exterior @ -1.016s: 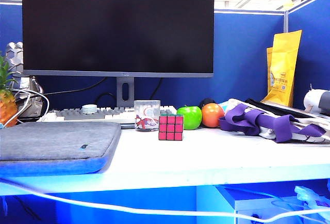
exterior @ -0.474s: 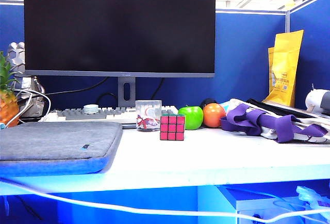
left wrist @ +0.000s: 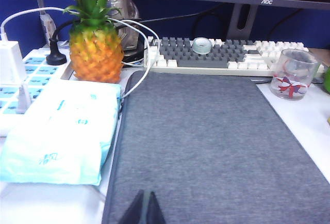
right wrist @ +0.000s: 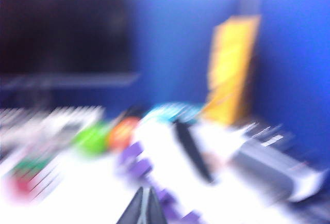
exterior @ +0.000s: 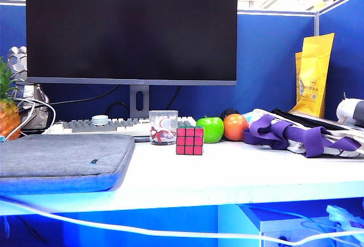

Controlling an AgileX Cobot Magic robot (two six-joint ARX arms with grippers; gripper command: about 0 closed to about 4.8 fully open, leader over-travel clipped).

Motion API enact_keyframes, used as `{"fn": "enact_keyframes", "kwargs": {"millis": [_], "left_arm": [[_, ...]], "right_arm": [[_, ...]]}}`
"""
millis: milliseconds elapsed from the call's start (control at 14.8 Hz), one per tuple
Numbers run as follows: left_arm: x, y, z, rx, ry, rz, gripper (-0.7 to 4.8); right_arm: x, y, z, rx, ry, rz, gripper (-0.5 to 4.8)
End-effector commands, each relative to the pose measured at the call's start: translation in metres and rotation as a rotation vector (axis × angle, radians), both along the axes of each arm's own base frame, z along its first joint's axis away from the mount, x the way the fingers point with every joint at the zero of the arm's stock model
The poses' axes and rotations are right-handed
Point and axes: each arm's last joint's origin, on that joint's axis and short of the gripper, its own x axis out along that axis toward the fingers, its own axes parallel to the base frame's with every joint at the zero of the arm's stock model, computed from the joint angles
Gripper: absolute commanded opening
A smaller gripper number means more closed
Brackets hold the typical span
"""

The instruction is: Rotate the Rubik's Cube so that its red face is facing towards you.

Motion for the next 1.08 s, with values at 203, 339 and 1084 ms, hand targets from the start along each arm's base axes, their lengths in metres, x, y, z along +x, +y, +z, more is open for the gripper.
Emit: {"fn": "enact_keyframes", "kwargs": {"millis": [203, 339, 1084], "left_arm": [[0.0, 0.0, 0.002, -0.002, -0.01, -0.001, -0.05], [0.0, 0.0, 0.002, -0.002, -0.01, -0.001, -0.05], [0.007, 0.001, -0.008, -0.001, -0.116, 0.007, -0.05]], "right_arm": [[-0.001, 0.009, -0.006, -0.065, 0.065, 0.322, -0.05], [-0.001, 0.01, -0.012, -0.061, 0.112, 0.336, -0.05], [-0.006, 0.008, -0.02, -0.055, 0.146, 0.33, -0.05]]}}
